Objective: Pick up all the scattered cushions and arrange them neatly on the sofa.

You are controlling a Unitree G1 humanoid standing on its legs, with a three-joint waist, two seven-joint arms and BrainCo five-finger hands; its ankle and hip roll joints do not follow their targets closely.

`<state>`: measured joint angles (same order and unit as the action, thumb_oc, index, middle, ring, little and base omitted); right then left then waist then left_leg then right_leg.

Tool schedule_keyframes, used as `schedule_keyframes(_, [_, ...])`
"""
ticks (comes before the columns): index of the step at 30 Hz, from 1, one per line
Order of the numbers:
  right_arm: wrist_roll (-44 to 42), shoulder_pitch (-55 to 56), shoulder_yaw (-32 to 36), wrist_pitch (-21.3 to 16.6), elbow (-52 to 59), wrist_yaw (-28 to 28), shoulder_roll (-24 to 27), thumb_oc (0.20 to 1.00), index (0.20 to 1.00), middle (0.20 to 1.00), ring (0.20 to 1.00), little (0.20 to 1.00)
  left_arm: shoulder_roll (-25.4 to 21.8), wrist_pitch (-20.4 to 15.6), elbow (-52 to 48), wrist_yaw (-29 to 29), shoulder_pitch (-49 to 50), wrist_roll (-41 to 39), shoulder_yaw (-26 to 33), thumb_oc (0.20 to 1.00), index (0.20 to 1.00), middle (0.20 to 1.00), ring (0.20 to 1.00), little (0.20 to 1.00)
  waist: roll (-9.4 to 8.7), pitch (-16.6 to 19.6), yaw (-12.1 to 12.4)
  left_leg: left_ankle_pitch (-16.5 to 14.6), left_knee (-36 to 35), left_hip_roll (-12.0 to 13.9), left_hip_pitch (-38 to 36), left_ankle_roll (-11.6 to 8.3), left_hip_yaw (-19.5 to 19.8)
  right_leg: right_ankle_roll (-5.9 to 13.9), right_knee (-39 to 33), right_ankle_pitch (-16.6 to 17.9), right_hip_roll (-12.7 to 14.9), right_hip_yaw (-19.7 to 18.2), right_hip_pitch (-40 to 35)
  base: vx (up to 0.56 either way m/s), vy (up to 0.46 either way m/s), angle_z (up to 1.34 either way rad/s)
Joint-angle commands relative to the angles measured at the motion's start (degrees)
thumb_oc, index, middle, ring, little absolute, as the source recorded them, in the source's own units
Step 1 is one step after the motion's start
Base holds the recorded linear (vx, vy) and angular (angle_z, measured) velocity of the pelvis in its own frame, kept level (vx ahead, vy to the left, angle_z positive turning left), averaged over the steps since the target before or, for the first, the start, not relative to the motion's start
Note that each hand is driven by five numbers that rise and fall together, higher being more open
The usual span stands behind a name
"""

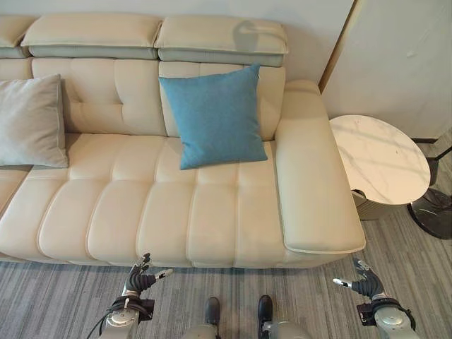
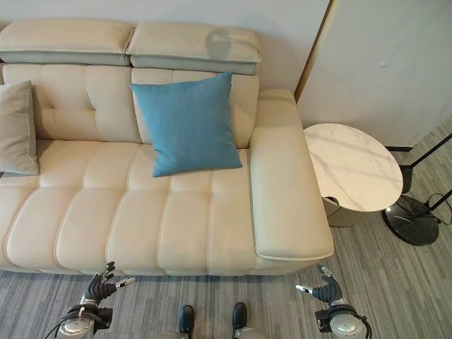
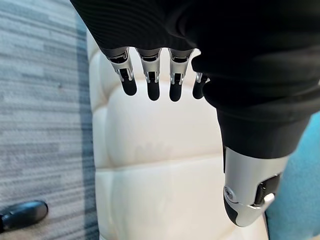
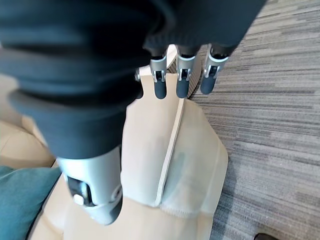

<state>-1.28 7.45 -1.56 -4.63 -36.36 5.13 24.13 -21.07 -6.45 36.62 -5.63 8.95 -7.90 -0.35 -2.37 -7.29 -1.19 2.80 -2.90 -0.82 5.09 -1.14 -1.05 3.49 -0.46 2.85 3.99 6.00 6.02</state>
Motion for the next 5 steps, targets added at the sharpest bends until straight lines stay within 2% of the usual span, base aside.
schedule_keyframes(1, [-1.4,-1.4,-0.1,-1.3,-0.4,0.2,1.1,1.0,1.0,1.0,1.0,1.0,-2.7,-1.5,-0.1,0.2,0.3,0.3,0.4,1.0,1.0,1.0,1.0,1.0,-1.5,3.3,0.3,-2.9,0.7,-1.4,1.0,-0.99,-0.4,2.8,0.5,-4.4,-1.5,-1.8,-1.7,0.08,0.088,0.02])
schedule_keyframes(5, [-1.6,-1.5,0.3,-1.2,-0.8,0.2,0.6,1.0,1.0,1.0,1.0,1.0,-2.7,-1.3,0.4,0.3,0.5,0.6,0.5,1.0,1.0,1.0,1.0,1.0,-1.07,4.1,0.4,-2.3,-1.3,-1.3,-0.8,-0.82,-1.1,3.26,0.6,-4.2,-1.3,-1.9,-2.5,0.04,0.054,-0.03])
